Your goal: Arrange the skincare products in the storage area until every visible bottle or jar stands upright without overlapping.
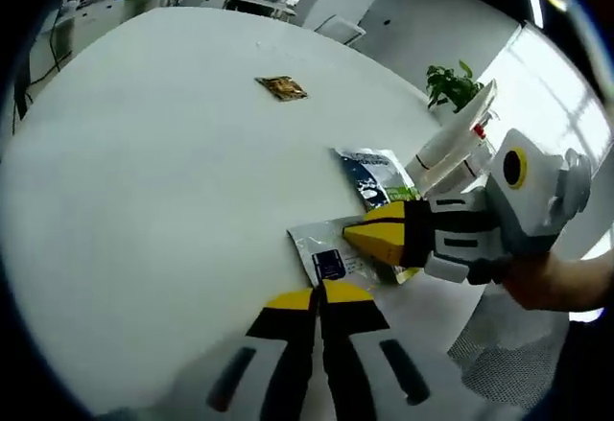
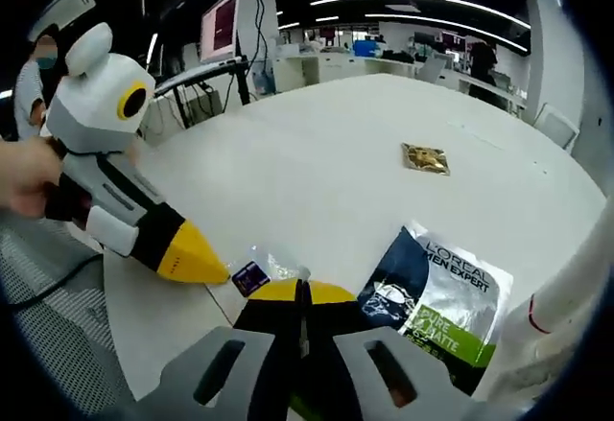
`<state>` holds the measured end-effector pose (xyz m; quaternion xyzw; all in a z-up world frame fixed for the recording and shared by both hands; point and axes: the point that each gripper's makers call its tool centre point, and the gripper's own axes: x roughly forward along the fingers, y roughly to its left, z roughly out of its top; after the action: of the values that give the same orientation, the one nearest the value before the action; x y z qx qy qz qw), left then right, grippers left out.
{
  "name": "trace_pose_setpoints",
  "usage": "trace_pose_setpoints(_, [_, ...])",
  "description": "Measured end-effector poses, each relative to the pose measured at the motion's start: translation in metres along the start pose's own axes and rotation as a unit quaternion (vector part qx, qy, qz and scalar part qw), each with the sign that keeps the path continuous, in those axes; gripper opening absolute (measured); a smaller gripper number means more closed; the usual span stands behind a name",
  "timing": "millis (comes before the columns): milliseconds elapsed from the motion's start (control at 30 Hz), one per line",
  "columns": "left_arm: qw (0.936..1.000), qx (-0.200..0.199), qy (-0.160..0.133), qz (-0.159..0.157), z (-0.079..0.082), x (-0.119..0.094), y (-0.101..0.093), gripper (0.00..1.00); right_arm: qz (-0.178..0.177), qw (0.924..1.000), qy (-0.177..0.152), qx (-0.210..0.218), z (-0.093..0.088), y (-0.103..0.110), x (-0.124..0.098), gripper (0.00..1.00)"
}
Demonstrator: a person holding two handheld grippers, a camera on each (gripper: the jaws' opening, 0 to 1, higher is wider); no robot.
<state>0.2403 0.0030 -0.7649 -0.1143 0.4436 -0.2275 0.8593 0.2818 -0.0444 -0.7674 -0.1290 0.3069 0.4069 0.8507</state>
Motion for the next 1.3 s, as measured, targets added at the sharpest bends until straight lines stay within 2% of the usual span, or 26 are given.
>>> trace_pose_setpoints(67, [0.9996,0.029,-0.001,0.005,0.001,-0.002,0.0,0.0,0.0,1.0,0.001,-0.005,0.0,0.001,-0.001,0.01])
trace_pose_setpoints(133, [0.9967,0.08,0.002,0.016,0.002,-0.005,0.004,0.0,-0.003,0.9999,0.001,-0.013,0.0,0.002,0.0,0.01])
trace_pose_setpoints(167, [0.9929,0.117,0.008,0.022,0.001,-0.006,0.004,0.0,-0.005,0.9999,-0.001,-0.016,0.0,0.002,-0.001,0.01])
trace_pose_setpoints(233, [0.9883,0.149,0.004,0.033,0.004,-0.005,0.007,0.0,-0.006,0.9999,-0.004,-0.015,0.001,0.002,-0.001,0.01])
trace_pose_setpoints(300, [0.9878,0.155,-0.002,0.016,0.007,-0.006,-0.002,0.01,-0.006,0.9999,-0.004,-0.015,0.001,0.002,-0.001,0.01])
trace_pose_setpoints(400, [0.9757,0.217,-0.025,0.008,0.021,-0.003,-0.012,0.09,-0.004,0.9997,-0.003,-0.025,0.001,0.002,-0.001,0.01])
trace_pose_setpoints(433, [0.9735,0.227,-0.022,0.008,0.021,-0.002,-0.013,0.11,-0.002,0.9997,-0.003,-0.025,0.001,0.001,-0.001,0.01])
trace_pose_setpoints(533, [0.9582,0.285,-0.005,0.027,0.023,0.004,-0.014,0.13,-0.001,0.9995,-0.003,-0.031,0.001,0.0,-0.001,0.01])
trace_pose_setpoints(567, [0.9553,0.293,-0.004,0.036,0.026,0.004,-0.013,0.12,-0.001,0.9995,-0.003,-0.032,0.001,0.0,-0.001,0.01])
trace_pose_setpoints(667, [0.9521,0.303,-0.007,0.04,0.031,0.003,-0.015,0.12,0.0,0.9995,-0.004,-0.03,0.001,0.0,-0.001,0.01])
trace_pose_setpoints(733, [0.9507,0.308,-0.003,0.039,0.03,0.004,-0.015,0.13,0.0,0.9996,-0.006,-0.029,0.001,0.0,-0.001,0.01])
trace_pose_setpoints(800, [0.9445,0.325,0.003,0.045,0.028,0.007,-0.013,0.13,0.001,0.9996,-0.008,-0.029,0.001,-0.001,0.0,0.01])
trace_pose_setpoints(833, [0.9438,0.327,0.007,0.048,0.026,0.007,-0.012,0.14,0.002,0.9996,-0.008,-0.029,0.001,0.0,0.0,0.01])
trace_pose_setpoints(933, [0.9462,0.319,0.009,0.053,0.024,0.008,-0.004,0.16,0.006,0.9995,-0.008,-0.03,0.001,0.0,0.0,0.01])
trace_pose_setpoints(967, [0.9497,0.308,0.01,0.057,0.024,0.006,-0.002,0.16,0.007,0.9995,-0.008,-0.031,0.001,0.0,0.0,0.01])
trace_pose_setpoints(1100, [0.9482,0.315,-0.013,0.036,0.032,0.007,-0.011,0.19,0.016,0.9991,-0.008,-0.039,0.0,0.002,0.001,0.01])
trace_pose_setpoints(1133, [0.9463,0.321,-0.012,0.033,0.032,0.007,-0.013,0.2,0.018,0.999,-0.009,-0.039,0.0,0.002,0.001,0.01])
trace_pose_setpoints(1233, [0.9331,0.359,0.003,0.026,0.03,0.016,-0.018,0.21,0.029,0.9985,-0.008,-0.046,0.001,0.004,0.001,0.01])
trace_pose_setpoints(1300, [0.933,0.359,0.008,0.024,0.027,0.02,-0.017,0.21,0.033,0.9983,-0.006,-0.048,0.001,0.005,0.0,0.01])
